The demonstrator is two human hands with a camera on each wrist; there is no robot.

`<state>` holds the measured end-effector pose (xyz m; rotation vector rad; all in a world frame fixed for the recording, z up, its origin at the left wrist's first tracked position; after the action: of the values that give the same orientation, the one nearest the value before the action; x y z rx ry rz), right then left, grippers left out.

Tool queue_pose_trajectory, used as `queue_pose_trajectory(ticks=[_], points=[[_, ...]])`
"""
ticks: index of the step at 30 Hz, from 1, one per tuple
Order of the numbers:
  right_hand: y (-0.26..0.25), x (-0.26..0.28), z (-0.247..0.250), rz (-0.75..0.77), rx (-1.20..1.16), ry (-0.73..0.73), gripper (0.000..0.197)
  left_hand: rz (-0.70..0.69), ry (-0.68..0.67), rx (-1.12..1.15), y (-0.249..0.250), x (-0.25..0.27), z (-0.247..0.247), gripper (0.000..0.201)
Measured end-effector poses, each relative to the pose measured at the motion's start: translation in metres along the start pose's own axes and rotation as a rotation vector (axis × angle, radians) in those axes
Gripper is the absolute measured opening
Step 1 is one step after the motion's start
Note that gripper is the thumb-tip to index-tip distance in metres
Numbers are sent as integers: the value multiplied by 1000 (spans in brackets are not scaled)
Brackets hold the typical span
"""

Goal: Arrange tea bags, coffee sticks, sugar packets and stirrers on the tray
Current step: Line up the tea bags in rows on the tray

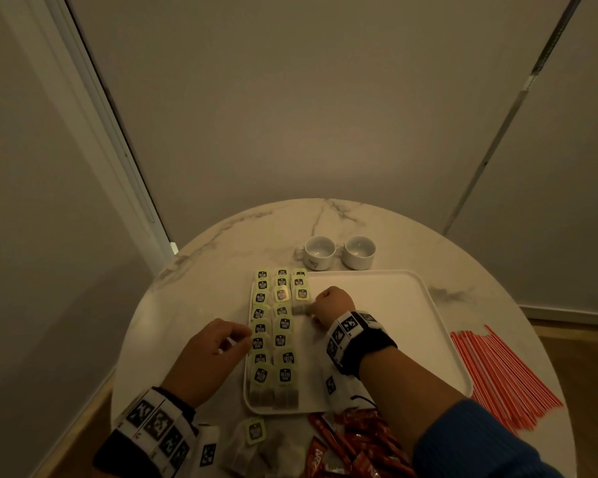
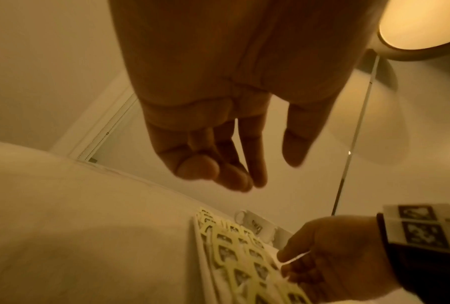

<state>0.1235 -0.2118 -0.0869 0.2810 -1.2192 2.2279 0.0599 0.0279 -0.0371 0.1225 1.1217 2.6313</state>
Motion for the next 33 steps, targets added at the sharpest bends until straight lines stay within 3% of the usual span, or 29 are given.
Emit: queue_pose_trajectory(ticks=[2, 5, 8, 12, 18, 26, 29, 33], points=[[2, 6, 4, 8, -70, -4, 25, 20, -176, -122, -2, 9, -7, 9], [7, 22, 7, 69, -121, -3, 13, 38, -416, -295, -7, 28, -20, 25], [12, 48, 7, 129, -236, -83, 9, 62, -543, -433, -12, 46, -28, 47], [16, 89, 7, 201, -288, -179, 18, 128, -501, -370, 1, 62, -27, 50], [23, 123, -1, 286, -234, -271, 4, 151, -414, -449, 18, 78, -31, 49], [29, 143, -6, 339, -212, -297, 4, 321, -454, -415, -17, 75, -42, 25], [34, 148, -13, 369, -163, -322, 6, 278, -417, -469, -21, 74, -40, 11], [39, 154, -20, 406, -84, -337, 8, 232, -410, -442, -24, 75, -39, 24]])
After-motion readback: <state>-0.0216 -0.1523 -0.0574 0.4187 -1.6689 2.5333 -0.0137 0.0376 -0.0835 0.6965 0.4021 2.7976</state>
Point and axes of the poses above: each hand's wrist, its own x-axis away from the middle knuckle, its own z-axis out of the back of the hand, y = z × x, the point moved 3 cm from there along -x, towards the middle knuckle, and after that the axes turned 4 degrees about -x, right-handed, at the moved point
